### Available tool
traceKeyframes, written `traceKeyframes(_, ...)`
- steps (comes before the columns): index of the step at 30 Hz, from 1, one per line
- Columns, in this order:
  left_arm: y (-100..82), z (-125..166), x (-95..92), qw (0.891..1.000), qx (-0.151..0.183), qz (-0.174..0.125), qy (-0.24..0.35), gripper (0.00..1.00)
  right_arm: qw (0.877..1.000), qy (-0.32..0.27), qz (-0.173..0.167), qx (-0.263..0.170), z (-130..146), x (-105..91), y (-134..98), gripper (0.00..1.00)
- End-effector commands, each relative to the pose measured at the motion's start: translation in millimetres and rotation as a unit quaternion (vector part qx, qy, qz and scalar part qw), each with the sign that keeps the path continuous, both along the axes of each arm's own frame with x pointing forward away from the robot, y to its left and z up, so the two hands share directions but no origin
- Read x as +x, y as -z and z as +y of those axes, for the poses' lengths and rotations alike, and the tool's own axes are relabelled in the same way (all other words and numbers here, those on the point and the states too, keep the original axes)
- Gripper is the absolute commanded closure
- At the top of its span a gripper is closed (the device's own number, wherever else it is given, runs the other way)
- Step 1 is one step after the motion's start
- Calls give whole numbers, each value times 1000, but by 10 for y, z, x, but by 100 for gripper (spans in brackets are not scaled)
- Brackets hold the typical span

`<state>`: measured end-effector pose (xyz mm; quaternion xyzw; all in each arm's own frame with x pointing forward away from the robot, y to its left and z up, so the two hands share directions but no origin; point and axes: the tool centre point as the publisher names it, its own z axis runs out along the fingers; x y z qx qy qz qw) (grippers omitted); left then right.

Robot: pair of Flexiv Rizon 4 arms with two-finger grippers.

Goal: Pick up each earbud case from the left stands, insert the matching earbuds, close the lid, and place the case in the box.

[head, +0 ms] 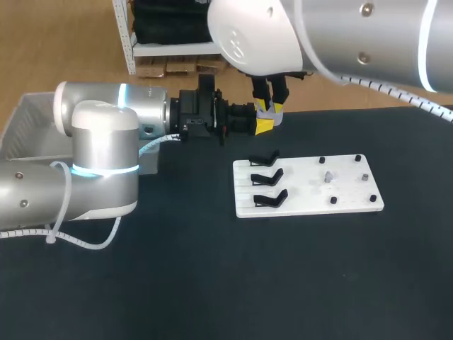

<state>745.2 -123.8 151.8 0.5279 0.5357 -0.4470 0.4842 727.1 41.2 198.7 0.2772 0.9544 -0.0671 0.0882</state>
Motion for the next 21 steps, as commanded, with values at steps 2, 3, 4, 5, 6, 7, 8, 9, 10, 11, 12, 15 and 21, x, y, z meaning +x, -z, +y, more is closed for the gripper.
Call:
traceKeyframes(2, 18, 4, -2, 1000, -4, -3, -1, 100, 1000, 2, -2, -2, -7, 16, 14, 100)
traceKeyframes(3, 18, 4, -2, 1000, -4, -3, -1, 100, 1000, 3, -2, -2, -8, 20, 17, 100)
traceKeyframes(4, 18, 4, -2, 1000, -4, -3, -1, 100, 1000, 4, -3, -2, -9, 21, 18, 100)
traceKeyframes(5, 18, 4, -2, 1000, -4, -3, -1, 100, 1000, 4, -3, -1, -9, 21, 20, 100)
traceKeyframes(6, 18, 4, -2, 1000, -4, -3, -1, 100, 1000, 5, -3, -1, -9, 22, 20, 100)
traceKeyframes(7, 18, 4, -2, 1000, -4, -3, -1, 100, 1000, 6, -3, -1, -11, 24, 22, 100)
traceKeyframes(8, 18, 4, -2, 1000, -4, -3, -1, 100, 1000, 7, -4, -1, -17, 36, 27, 100)
traceKeyframes(9, 18, 4, -2, 1000, -4, -3, -1, 100, 1000, 7, -4, 0, -20, 42, 31, 100)
traceKeyframes(10, 18, 4, -2, 1000, -4, -3, -1, 100, 1000, 8, -4, 0, -21, 44, 31, 100)
traceKeyframes(11, 18, 4, -2, 1000, -4, -3, -1, 100, 1000, 8, -5, 0, -21, 48, 31, 100)
traceKeyframes(12, 18, 4, -2, 1000, -4, -3, -1, 100, 1000, 8, -5, 0, -21, 51, 31, 100)
traceKeyframes(15, 18, 4, -2, 1000, -4, -3, -1, 100, 1000, 8, -5, -1, -22, 58, 31, 100)
traceKeyframes(21, 18, 4, -2, 1000, -4, -3, -1, 100, 1000, 9, -4, -1, -34, 78, 48, 100)
